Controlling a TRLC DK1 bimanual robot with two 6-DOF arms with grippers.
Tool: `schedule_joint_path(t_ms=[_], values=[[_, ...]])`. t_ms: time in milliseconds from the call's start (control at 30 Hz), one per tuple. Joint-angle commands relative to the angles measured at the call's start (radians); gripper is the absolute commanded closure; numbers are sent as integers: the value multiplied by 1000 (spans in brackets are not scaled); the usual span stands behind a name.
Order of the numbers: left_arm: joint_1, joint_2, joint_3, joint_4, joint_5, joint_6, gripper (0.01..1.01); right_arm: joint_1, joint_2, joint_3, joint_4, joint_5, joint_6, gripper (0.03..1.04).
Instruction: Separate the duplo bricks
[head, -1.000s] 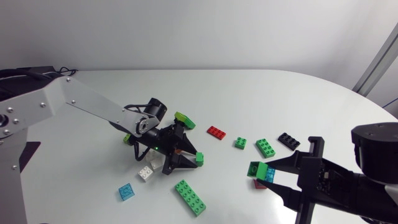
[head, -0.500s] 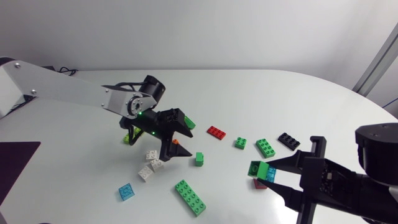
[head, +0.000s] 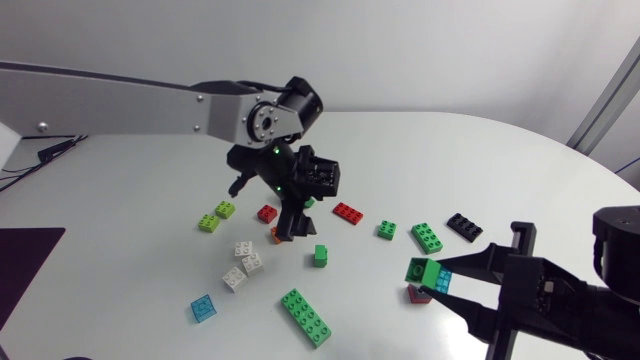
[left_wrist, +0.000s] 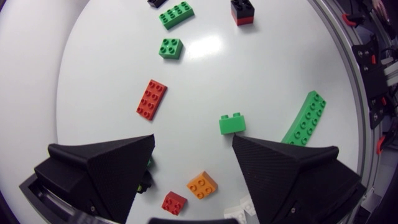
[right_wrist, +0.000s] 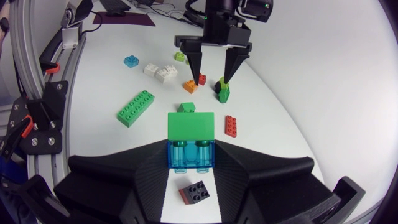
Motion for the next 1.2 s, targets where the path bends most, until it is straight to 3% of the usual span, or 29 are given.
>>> schedule_joint_path(t_ms=[0,133,400,600,867,1167], values=[[-37,67,99,-105,-33,-30,161,-47,-16,-33,-14,-31,-29,805],[-81,127,165,-211,-96,-93,161,-101,-26,-43,-20,-78,-49,805],[-173,208,192,-220,-294,-176,164,-151,-52,-68,-31,-127,-77,805],[-218,311,317,-324,-385,-233,164,-214,-86,-79,-63,-184,-110,805],[-253,455,525,-516,-415,-314,164,-305,-114,-95,-103,-261,-169,803],[-247,497,559,-540,-420,-334,193,-395,-105,-103,-117,-335,-232,802]])
